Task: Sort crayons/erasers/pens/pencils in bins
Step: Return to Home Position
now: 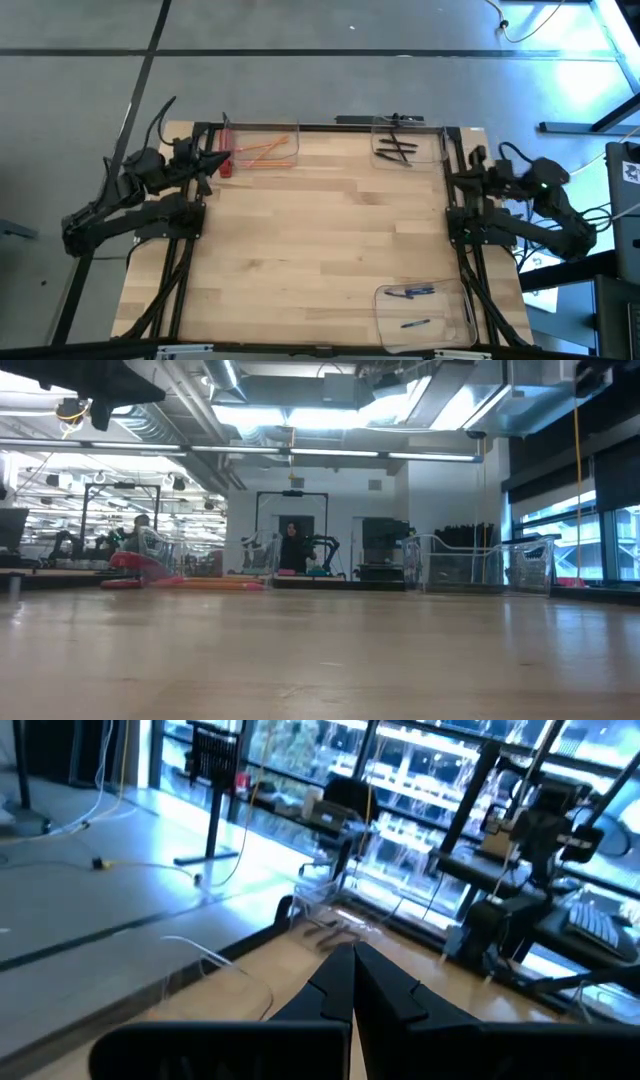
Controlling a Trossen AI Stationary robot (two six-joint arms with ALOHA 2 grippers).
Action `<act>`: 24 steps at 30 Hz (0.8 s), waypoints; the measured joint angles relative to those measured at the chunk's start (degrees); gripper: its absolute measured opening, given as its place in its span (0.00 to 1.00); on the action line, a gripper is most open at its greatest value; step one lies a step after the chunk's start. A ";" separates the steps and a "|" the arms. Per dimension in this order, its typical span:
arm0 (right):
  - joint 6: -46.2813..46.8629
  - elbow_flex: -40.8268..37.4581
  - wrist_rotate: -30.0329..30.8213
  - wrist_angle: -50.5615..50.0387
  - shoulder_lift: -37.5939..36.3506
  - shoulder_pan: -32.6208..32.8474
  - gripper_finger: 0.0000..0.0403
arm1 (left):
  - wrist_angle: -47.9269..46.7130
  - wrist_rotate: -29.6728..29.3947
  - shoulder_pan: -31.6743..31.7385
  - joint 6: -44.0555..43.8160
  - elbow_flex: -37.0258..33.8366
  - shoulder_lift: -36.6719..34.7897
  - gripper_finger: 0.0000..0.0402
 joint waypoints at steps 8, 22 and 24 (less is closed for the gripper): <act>-0.93 0.46 -2.05 -3.82 -3.50 -0.02 0.00 | 5.91 0.00 -0.13 -0.18 -5.42 -7.22 0.00; 0.39 -4.81 -2.35 3.91 -4.83 0.00 0.00 | 16.38 2.87 -0.22 1.70 -15.95 -10.50 0.00; 1.37 -8.16 -2.32 7.11 -4.79 0.00 0.00 | 18.17 3.66 -0.22 1.76 -18.74 -10.46 0.00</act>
